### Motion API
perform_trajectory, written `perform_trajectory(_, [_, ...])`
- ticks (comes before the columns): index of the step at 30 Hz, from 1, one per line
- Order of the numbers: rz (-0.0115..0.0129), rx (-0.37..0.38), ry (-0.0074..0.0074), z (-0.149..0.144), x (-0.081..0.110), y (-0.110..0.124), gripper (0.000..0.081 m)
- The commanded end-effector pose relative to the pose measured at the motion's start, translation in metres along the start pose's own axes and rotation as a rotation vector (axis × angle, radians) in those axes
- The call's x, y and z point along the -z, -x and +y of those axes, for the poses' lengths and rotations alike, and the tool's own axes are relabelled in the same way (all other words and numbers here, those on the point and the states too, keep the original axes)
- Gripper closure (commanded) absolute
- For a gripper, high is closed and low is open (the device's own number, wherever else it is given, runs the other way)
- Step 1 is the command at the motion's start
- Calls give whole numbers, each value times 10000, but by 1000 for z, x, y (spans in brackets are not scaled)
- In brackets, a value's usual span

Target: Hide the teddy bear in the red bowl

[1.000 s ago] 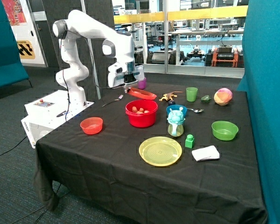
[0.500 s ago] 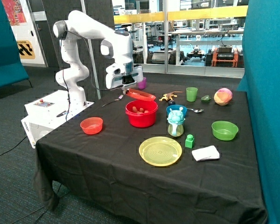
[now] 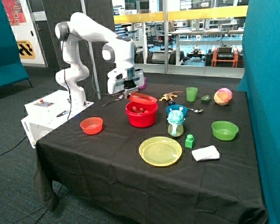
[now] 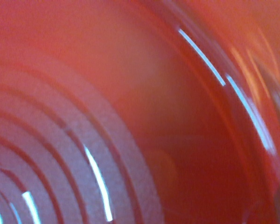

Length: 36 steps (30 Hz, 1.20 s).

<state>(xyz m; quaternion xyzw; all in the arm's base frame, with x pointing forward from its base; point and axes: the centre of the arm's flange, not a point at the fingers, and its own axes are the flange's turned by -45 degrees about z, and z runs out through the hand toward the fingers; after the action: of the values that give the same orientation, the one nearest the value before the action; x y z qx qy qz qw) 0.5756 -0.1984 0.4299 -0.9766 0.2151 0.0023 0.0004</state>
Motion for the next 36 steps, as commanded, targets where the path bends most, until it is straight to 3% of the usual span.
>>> perform_trajectory(1, [47,268,-1,-4,-13,-9,808])
perform_trajectory(17, [47,530,0,3,-23,-21,804])
perform_trajectory(19, [47,631,0,2,-26,-20,590])
perform_trajectory(24, [47,730,0,1,-32,-17,316])
perform_trajectory(27, [47,812,1,0,-37,-14,230])
perform_trajectory(36, [47,925,1,-2,-45,-11,75])
